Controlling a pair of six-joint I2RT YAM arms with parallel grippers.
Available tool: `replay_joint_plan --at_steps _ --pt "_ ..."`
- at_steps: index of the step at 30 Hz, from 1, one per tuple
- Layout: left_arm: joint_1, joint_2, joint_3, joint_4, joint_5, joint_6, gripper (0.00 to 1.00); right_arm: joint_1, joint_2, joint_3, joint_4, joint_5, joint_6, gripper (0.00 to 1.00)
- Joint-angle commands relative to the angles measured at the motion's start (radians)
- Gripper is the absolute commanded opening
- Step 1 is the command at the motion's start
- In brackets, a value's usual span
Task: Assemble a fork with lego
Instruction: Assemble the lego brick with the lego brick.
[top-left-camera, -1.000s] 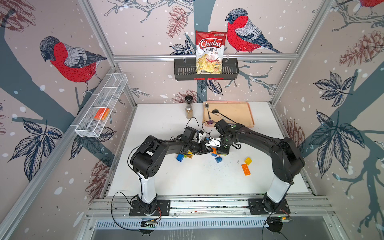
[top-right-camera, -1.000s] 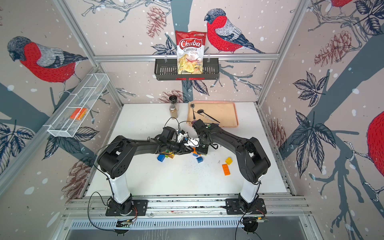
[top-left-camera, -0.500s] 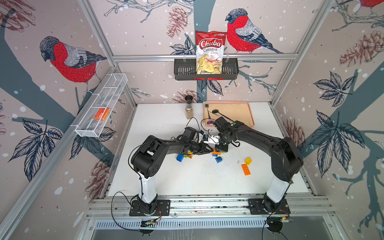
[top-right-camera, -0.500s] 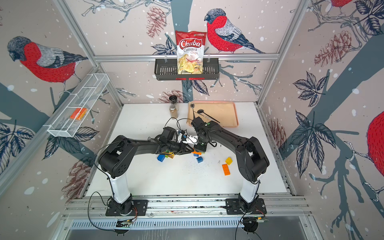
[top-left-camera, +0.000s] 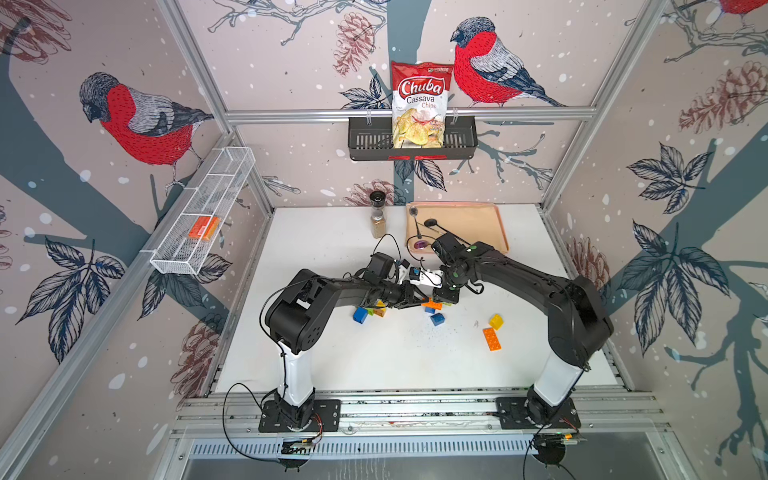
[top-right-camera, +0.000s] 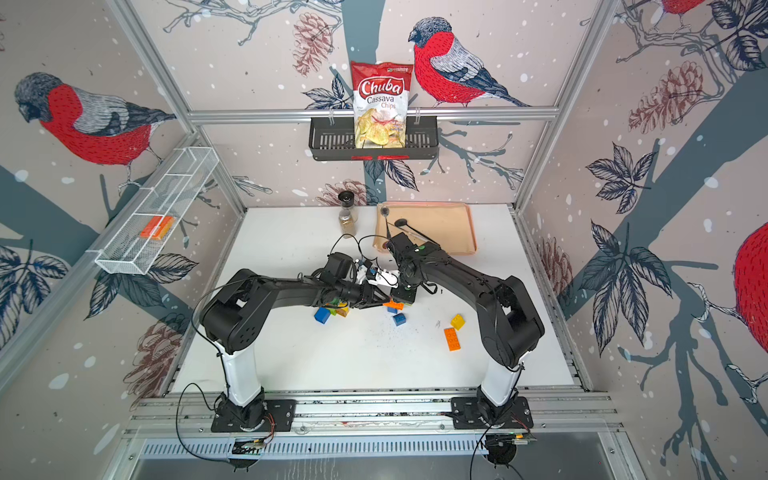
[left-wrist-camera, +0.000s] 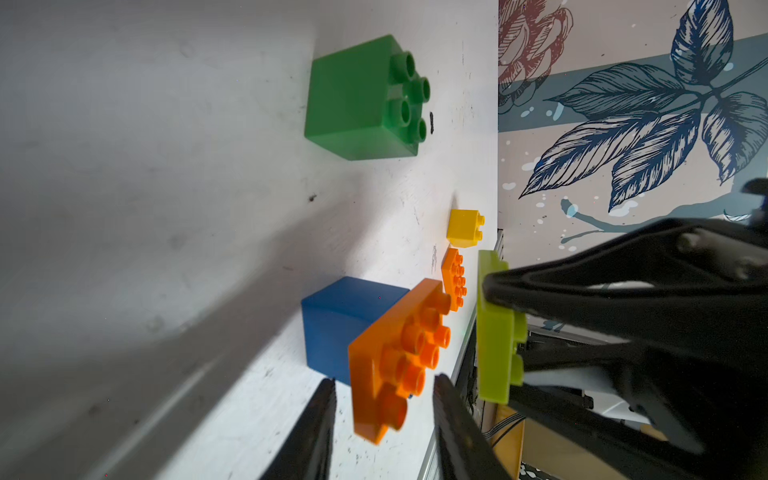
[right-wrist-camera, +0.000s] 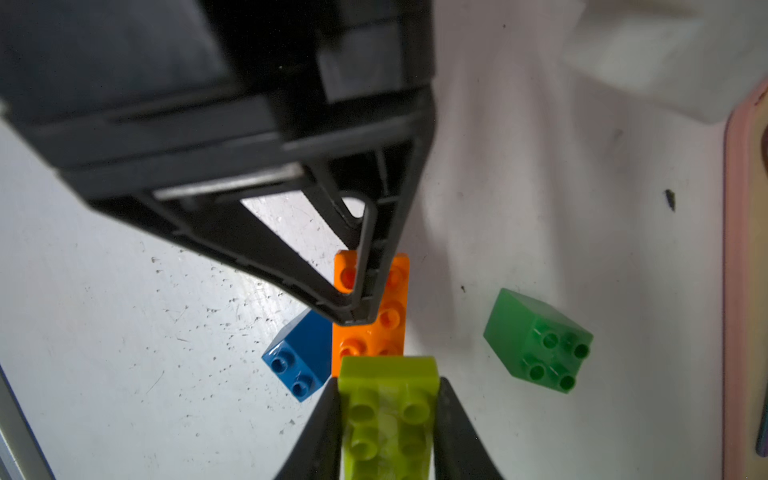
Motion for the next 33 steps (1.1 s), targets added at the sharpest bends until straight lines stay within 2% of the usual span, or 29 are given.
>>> replay_joint_plan --at_steps 1,13,25,33 --pt "-0.002 0.005 0.009 0.037 0.03 0.01 0.4 -0.001 -0.006 -0.006 0.005 0.001 -0.002 0.0" --pt "-0.006 0.044 0.029 0.038 0.032 0.011 0.42 -0.002 0.005 -0.022 0.01 0.012 -0.002 0.0" --pt "-0.005 0.058 0.014 0.036 0.033 0.014 0.3 0.001 0.033 -0.028 0.022 0.02 -0.015 0.0" --pt "-0.002 0.074 0.006 0.029 0.026 0.031 0.29 0.013 0.042 -0.048 0.022 0.038 -0.021 0.0"
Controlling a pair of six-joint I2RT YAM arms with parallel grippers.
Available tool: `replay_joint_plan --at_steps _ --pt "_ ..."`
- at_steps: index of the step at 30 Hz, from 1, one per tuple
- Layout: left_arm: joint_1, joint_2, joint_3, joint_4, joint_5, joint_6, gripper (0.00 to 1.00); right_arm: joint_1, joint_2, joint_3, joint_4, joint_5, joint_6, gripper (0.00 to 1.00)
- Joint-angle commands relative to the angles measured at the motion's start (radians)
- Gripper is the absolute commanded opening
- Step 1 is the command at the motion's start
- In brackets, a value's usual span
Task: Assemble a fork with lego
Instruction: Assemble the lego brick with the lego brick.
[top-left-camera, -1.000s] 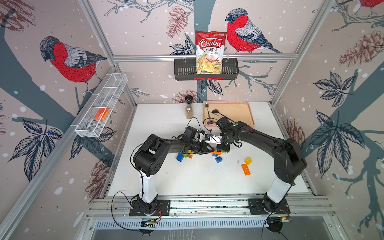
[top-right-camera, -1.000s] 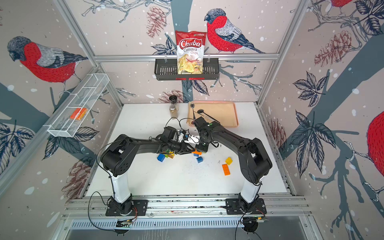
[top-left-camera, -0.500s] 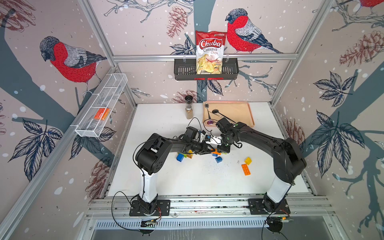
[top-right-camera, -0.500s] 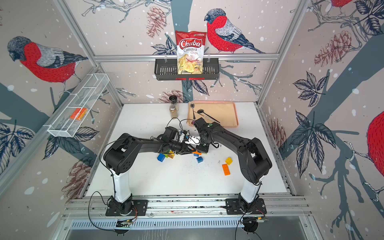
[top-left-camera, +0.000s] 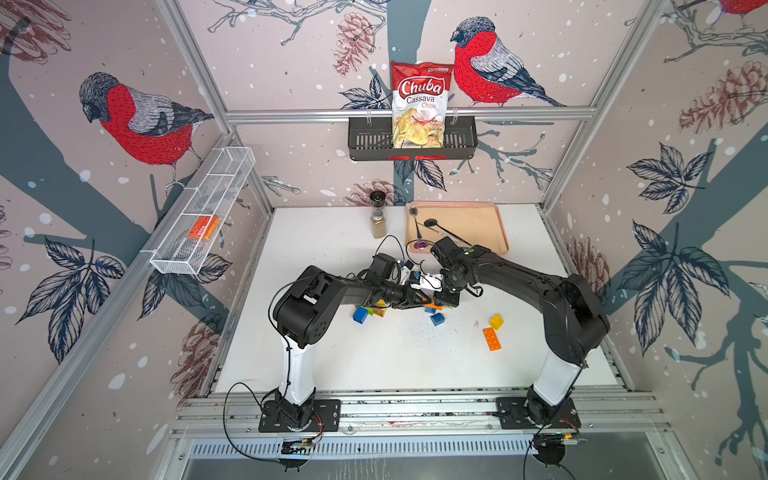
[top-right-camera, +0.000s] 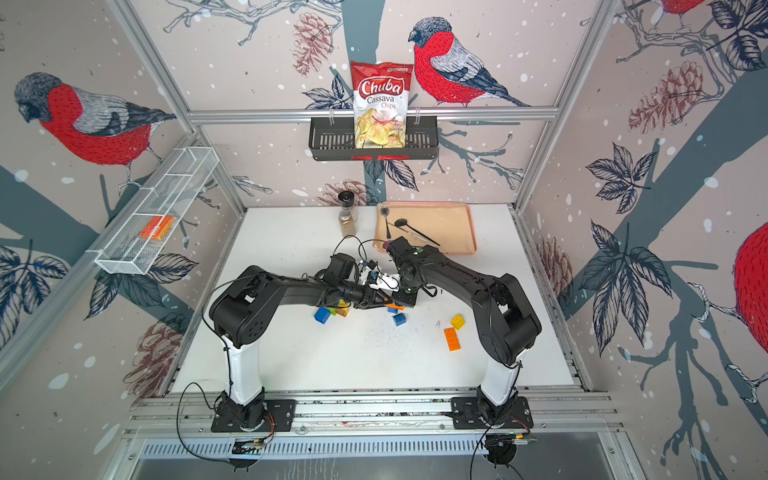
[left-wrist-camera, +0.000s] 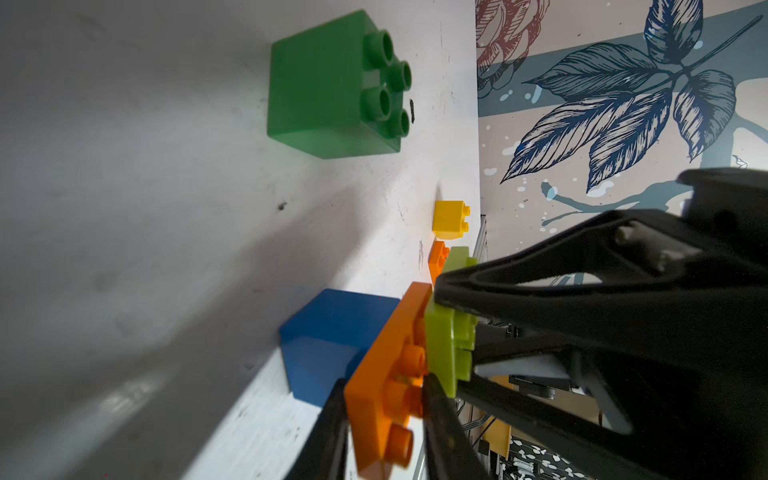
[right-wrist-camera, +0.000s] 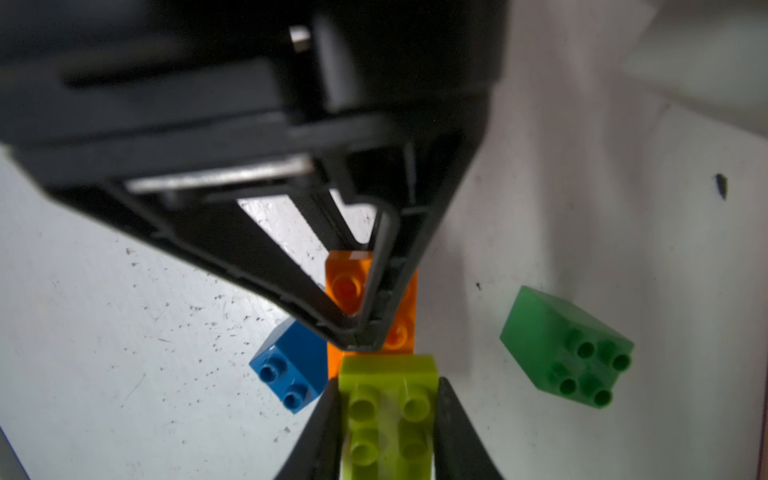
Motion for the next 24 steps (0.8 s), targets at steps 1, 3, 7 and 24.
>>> replay_joint_plan --at_steps 1,3,7,24 --pt "0.002 0.008 -0.011 -0.051 -0.046 0.024 0.29 0.012 0.015 -0.019 -0.007 0.017 -0.014 0.0" --pt "0.006 0.008 -0.016 -0.052 -0.046 0.027 0.29 0.016 0.006 -0.03 -0.003 0.018 -0.012 0.0" --pt "0.017 0.006 -0.031 -0.051 -0.046 0.03 0.29 0.015 -0.021 -0.045 0.005 0.012 -0.011 0.0" --pt "0.032 0.03 -0.001 -0.108 -0.047 0.082 0.29 0.016 -0.011 -0.047 -0.006 0.022 -0.067 0.0"
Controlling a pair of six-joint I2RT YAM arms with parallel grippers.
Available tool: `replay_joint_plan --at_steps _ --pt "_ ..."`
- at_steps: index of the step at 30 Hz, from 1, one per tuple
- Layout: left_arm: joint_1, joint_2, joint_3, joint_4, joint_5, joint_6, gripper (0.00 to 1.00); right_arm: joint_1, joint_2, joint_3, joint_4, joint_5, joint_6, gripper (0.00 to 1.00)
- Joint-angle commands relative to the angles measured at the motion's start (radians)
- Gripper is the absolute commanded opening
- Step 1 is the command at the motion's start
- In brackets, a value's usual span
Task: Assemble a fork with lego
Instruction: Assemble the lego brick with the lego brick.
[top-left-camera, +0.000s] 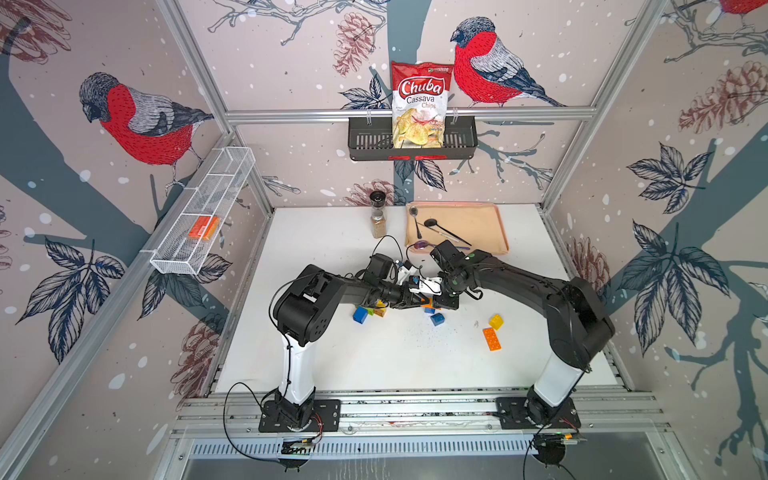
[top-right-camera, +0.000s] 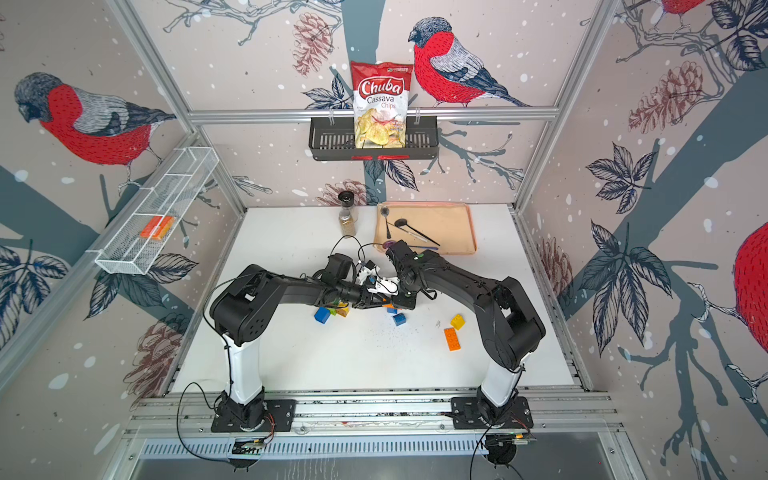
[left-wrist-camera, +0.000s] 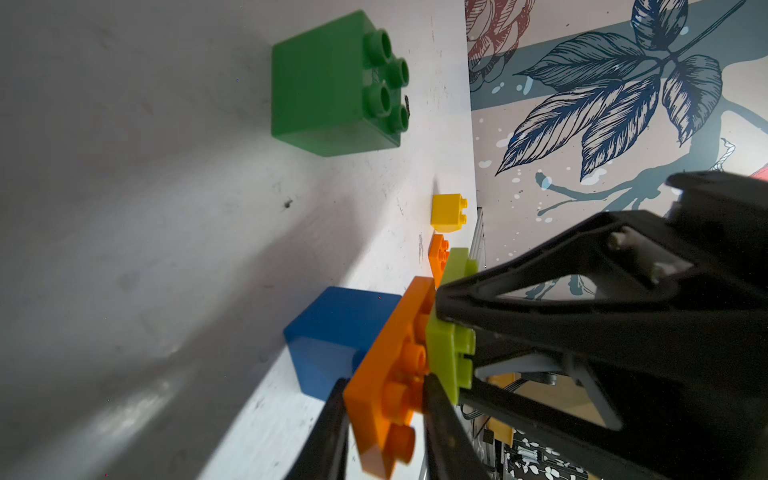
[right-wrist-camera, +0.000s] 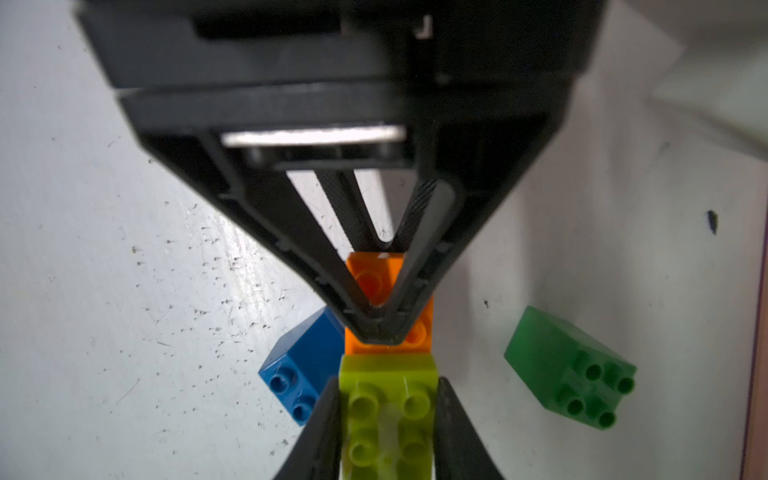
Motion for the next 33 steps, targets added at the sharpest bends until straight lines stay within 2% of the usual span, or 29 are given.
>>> replay_joint_plan --at_steps 1,7,20,28,33 --pt "0.005 0.018 0.004 -0.11 -0.09 0.033 0.29 0.009 0.019 -0.006 -0.048 0.017 -0.019 0.0" --pt "0.011 0.038 0.01 -0.112 -0.086 0.039 0.29 0.008 0.011 -0.043 -0.018 0.052 -0.013 0.0" --pt "0.02 0.03 -0.012 -0.101 -0.088 0.035 0.29 -0.032 0.018 0.008 -0.055 0.047 0.042 0.0" --pt "0.021 0.028 0.003 -0.104 -0.09 0.033 0.3 -0.015 -0.025 -0.044 -0.017 0.045 0.002 0.0" --pt "0.021 0.039 0.036 -0.141 -0.09 0.056 0.3 0.003 -0.003 -0.028 -0.015 0.024 -0.013 0.0"
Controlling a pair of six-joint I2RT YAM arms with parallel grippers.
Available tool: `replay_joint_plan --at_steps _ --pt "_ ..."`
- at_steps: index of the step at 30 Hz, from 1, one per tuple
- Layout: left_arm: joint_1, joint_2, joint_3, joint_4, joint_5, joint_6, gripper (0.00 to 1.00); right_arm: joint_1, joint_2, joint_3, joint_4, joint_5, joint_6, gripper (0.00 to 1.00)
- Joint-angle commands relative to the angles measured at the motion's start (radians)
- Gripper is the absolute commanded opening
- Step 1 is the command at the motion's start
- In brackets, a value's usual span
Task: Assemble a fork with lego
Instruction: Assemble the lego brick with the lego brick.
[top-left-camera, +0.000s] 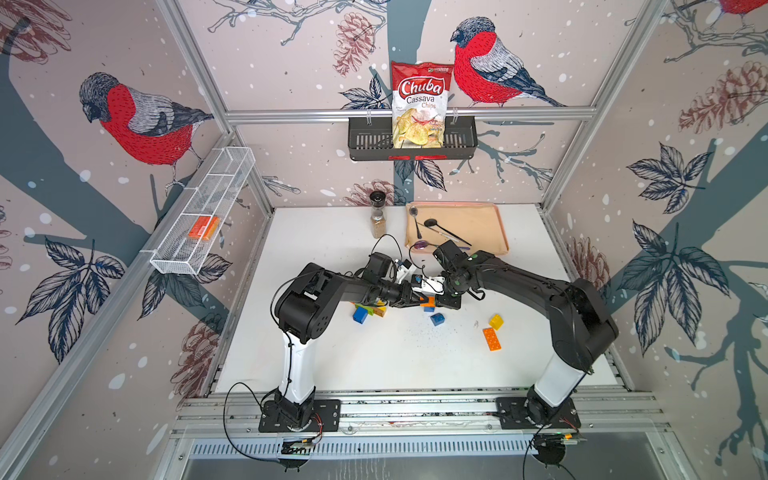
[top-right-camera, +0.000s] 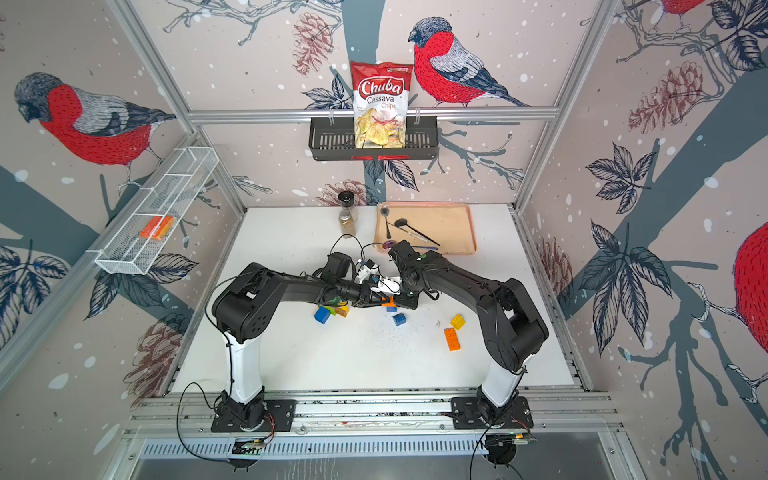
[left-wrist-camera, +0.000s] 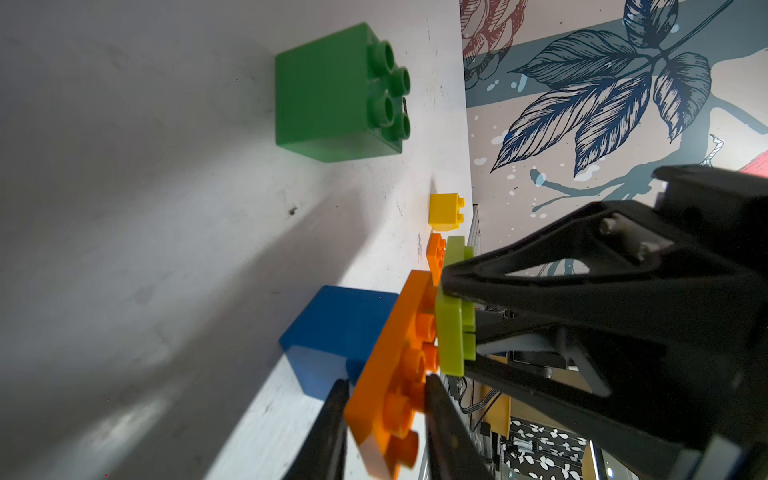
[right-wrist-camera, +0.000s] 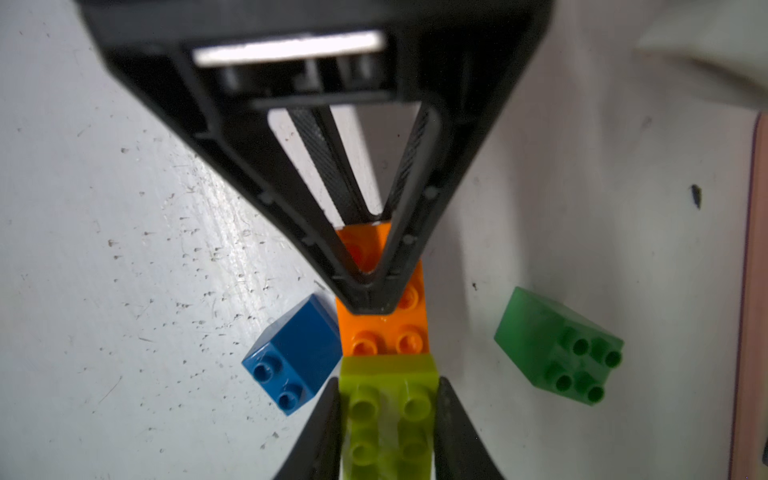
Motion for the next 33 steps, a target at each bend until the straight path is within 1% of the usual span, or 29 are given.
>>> replay_joint_plan --at_steps 1,3,7,13,25,33 --pt "0.006 0.02 0.042 -0.151 -0.127 0.055 0.3 0.013 0.02 0.001 -0.04 0.001 -0.016 0.0" --pt "0.008 0.028 0.068 -0.201 -0.138 0.09 0.3 0.016 0.026 -0.001 -0.04 -0.008 -0.017 0.0" --pt "0.014 0.048 0.102 -0.232 -0.136 0.117 0.3 0.025 0.032 -0.022 -0.032 -0.022 -0.007 0.0" --pt "0.018 0.063 0.101 -0.264 -0.149 0.147 0.29 0.004 0.041 0.005 -0.047 0.014 0.017 0.0" --pt "0.023 0.039 0.05 -0.185 -0.133 0.1 0.29 0.007 0.152 0.096 -0.119 -0.008 0.115 0.0" --pt "0.023 0.04 0.046 -0.175 -0.125 0.094 0.29 0.019 0.196 0.118 -0.126 0.019 0.132 0.0"
